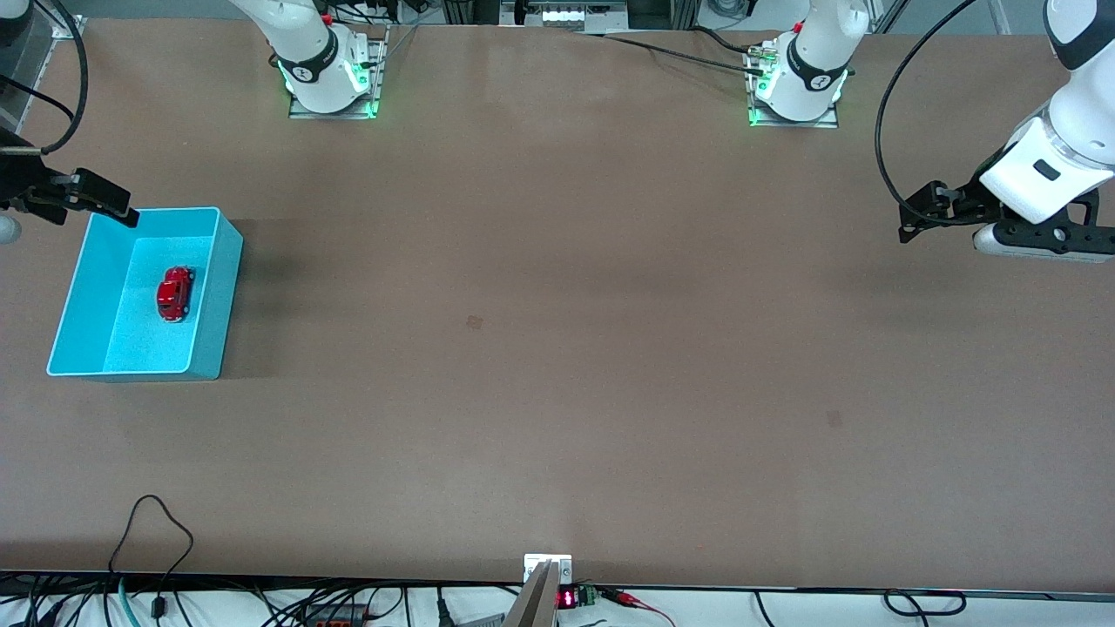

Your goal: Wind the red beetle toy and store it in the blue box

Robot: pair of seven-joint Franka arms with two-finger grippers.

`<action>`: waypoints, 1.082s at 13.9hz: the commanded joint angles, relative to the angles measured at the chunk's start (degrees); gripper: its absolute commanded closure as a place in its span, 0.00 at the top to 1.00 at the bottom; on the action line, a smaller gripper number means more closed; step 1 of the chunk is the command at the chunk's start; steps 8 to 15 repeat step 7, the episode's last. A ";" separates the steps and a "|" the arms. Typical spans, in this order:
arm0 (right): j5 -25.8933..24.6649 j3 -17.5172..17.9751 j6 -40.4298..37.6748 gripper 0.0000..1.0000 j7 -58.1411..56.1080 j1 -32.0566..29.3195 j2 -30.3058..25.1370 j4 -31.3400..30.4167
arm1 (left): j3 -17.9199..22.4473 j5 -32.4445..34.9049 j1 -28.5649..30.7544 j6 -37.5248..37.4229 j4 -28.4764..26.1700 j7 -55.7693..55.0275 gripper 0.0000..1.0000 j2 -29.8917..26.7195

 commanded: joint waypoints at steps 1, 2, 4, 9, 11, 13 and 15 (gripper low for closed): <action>-0.29 0.39 -0.26 1.00 1.07 -0.10 -1.97 -1.65 | -0.18 -0.25 -0.28 -1.20 2.22 -0.47 1.00 0.59; -0.29 0.39 -0.43 1.00 1.07 -0.10 -1.97 -1.65 | -0.18 -0.25 -0.37 -1.29 2.30 -0.47 1.00 0.51; -0.29 0.39 -0.79 1.00 0.98 -0.10 -1.97 -1.65 | -0.18 -0.25 -0.37 -1.64 2.48 -0.47 1.00 0.68; -0.29 0.47 -0.96 1.00 0.98 0.08 -1.97 -1.65 | -0.18 -0.25 -0.37 -1.82 2.48 -0.38 1.00 0.68; -0.29 0.47 -0.96 1.00 0.98 0.08 -1.97 -1.65 | -0.18 -0.25 -0.37 -1.82 2.48 -0.38 1.00 0.68; -0.29 0.47 -0.96 1.00 0.98 0.08 -1.97 -1.65 | -0.18 -0.25 -0.37 -1.82 2.48 -0.38 1.00 0.68; -0.29 0.47 -0.96 1.00 0.98 0.08 -1.97 -1.65 | -0.18 -0.25 -0.37 -1.82 2.48 -0.38 1.00 0.68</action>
